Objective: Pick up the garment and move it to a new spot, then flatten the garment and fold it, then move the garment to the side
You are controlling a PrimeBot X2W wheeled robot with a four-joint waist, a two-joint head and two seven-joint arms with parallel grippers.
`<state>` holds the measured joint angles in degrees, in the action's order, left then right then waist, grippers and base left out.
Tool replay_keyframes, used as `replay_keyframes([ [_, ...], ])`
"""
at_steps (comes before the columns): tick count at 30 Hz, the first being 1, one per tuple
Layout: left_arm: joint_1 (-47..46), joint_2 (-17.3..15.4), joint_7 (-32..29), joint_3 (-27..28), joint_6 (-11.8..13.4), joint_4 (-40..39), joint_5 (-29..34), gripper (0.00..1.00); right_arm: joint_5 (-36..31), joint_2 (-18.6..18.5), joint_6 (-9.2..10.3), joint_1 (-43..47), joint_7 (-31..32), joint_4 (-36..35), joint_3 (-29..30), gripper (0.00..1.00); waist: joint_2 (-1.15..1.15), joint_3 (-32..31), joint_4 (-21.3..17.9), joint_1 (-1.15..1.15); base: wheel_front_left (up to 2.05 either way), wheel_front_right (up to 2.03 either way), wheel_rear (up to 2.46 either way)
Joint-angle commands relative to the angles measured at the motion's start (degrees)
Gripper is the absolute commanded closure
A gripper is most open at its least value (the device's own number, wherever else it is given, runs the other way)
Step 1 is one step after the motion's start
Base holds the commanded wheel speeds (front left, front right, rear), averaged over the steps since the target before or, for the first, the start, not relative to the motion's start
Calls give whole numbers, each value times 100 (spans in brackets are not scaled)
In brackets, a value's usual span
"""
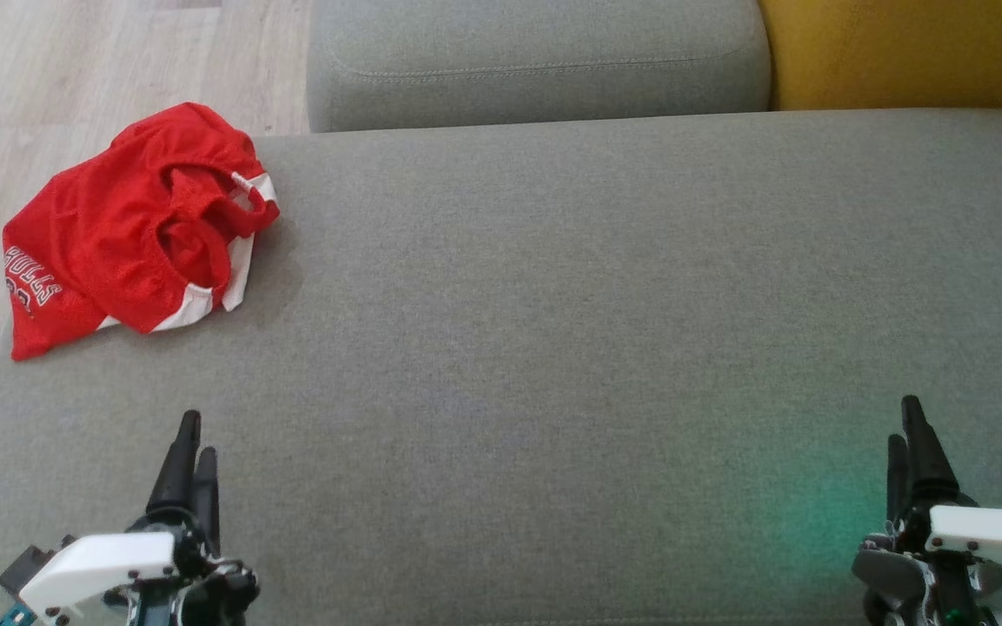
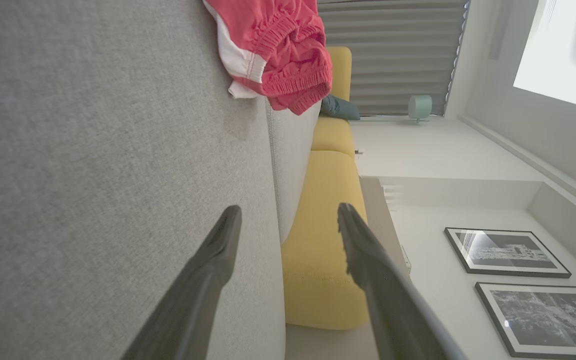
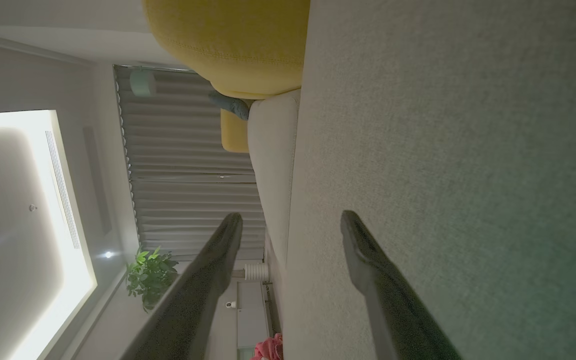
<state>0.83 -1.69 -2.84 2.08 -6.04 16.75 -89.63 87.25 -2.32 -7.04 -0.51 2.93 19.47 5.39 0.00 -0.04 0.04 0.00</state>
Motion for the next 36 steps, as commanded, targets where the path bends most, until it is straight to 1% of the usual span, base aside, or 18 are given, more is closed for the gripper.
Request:
replay_keyframes([
  [1,-257,-61,80,-27,31,-267,160,0,-215,-22,-8,-262,-77,-242,-61,0,0,-3,1,0,0,0,0],
  [7,-275,-64,164,-80,91,-388,413,0,-614,-24,-10,-256,-161,-365,-85,0,0,-12,6,0,0,0,0],
  [13,-279,-67,264,-173,169,-511,796,0,-1140,-26,-12,-238,-262,-531,-140,0,0,-25,13,0,0,0,0],
  [24,-259,-74,465,-354,278,-692,1900,0,-2177,-29,-17,-205,-465,-825,-431,0,0,-47,32,0,0,0,0],
  [36,-224,-81,667,-553,367,-776,3056,0,-3392,-33,-21,-195,-667,-903,-715,0,0,-47,43,0,0,0,0],
])
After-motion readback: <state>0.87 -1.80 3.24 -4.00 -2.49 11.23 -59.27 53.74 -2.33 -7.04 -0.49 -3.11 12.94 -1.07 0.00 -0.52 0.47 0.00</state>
